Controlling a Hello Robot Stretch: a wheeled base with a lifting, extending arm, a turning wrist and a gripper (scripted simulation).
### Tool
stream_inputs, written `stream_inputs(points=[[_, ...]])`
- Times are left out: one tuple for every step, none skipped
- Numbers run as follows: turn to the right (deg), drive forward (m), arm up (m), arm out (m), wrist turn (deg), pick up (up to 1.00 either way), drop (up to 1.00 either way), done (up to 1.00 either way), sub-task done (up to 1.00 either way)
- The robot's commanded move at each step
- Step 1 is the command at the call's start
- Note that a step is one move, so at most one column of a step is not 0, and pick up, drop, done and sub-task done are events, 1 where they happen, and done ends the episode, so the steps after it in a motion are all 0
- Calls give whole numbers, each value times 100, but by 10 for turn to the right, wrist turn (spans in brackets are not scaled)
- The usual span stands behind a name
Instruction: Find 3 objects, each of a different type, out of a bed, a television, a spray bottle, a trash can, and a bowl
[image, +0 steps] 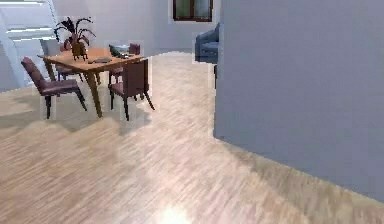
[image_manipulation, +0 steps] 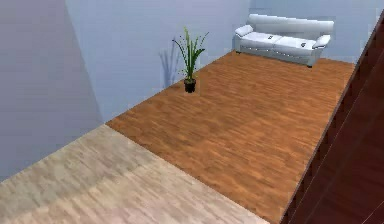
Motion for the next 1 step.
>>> stream_inputs(points=[[0, 100, 0, 0, 0, 0, 0, 0, 0]])
